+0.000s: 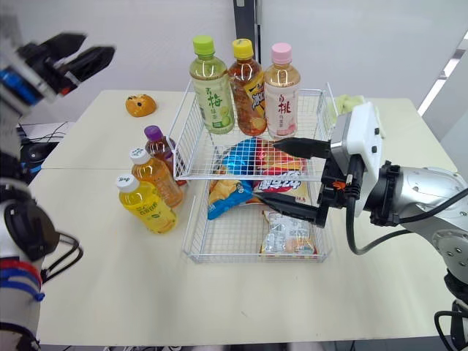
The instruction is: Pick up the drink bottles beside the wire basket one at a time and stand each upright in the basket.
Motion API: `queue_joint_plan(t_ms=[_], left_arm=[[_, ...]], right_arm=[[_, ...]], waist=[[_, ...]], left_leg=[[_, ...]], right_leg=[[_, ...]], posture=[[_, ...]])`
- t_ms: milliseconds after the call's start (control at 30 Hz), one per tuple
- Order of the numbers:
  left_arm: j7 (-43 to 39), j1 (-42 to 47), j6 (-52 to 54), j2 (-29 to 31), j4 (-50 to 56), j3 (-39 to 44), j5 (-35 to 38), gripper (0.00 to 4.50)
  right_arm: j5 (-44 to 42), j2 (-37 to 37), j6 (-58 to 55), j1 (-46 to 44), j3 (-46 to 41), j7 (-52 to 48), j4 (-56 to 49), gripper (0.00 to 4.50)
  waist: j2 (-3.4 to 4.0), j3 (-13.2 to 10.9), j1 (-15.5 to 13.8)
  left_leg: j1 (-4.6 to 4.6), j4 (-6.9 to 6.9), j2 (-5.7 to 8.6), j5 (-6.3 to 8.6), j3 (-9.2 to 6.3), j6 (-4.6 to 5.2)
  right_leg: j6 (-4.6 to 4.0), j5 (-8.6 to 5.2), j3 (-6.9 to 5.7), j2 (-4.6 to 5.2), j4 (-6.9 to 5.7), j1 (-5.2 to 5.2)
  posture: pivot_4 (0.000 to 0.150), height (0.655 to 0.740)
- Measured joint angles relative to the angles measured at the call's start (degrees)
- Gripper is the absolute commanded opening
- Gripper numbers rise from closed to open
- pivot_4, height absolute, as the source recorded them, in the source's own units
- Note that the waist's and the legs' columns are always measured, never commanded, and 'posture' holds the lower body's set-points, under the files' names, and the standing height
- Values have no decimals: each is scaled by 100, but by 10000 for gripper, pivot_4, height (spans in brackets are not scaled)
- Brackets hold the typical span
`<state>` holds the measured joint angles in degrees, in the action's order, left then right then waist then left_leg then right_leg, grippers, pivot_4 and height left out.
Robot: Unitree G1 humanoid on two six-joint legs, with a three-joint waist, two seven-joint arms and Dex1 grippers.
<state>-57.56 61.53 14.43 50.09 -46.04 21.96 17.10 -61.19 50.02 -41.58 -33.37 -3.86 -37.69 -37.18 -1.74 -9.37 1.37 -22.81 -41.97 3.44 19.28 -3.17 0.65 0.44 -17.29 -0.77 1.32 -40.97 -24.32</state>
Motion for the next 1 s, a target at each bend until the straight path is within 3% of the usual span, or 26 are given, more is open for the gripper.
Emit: queue_joint_plan(t_ms=[167, 333, 500, 700, 1000], left_arm=[[504, -2769, 523, -99, 2230, 1024, 518, 44869], [1094, -5215, 875, -903, 4595, 2327, 1077, 44869], [1561, -7425, 1508, -1821, 6788, 3087, 1766, 44869], [2051, -8578, 1669, -2444, 8153, 3772, 3052, 44869], [2325, -9166, 1609, -2467, 8906, 3355, 3816, 44869]], right_arm=[[595, -359, 203, -330, 559, -729, 471, 45000], [985, -916, 379, -668, 871, -1135, 933, 45000], [1298, -1267, 501, -885, 980, -1396, 1312, 45000], [1471, -1555, 558, -1042, 996, -1689, 1617, 45000], [1500, -1612, 511, -1042, 947, -1865, 1733, 45000]], waist=[[0, 1, 23], [0, 1, 3], [-2, 3, -93], [25, -5, -258], [35, -5, -259]], left_leg=[[0, 3, -2, 1, -1, -1], [4, 4, -2, 1, 0, 0], [25, 6, -5, 3, 0, 1], [114, 23, -6, 21, -2, 33], [116, 35, -7, 21, -1, 33]], right_leg=[[0, 0, 1, 0, 8, 1], [0, 0, 2, 0, 14, 11], [-1, 0, 2, 0, 17, 31], [-10, 3, -1, 0, 33, 114], [-11, 4, -2, 0, 46, 114]], posture=[[1500, 7400], [1500, 7400], [1500, 7400], [1500, 7400], [1500, 7400]])
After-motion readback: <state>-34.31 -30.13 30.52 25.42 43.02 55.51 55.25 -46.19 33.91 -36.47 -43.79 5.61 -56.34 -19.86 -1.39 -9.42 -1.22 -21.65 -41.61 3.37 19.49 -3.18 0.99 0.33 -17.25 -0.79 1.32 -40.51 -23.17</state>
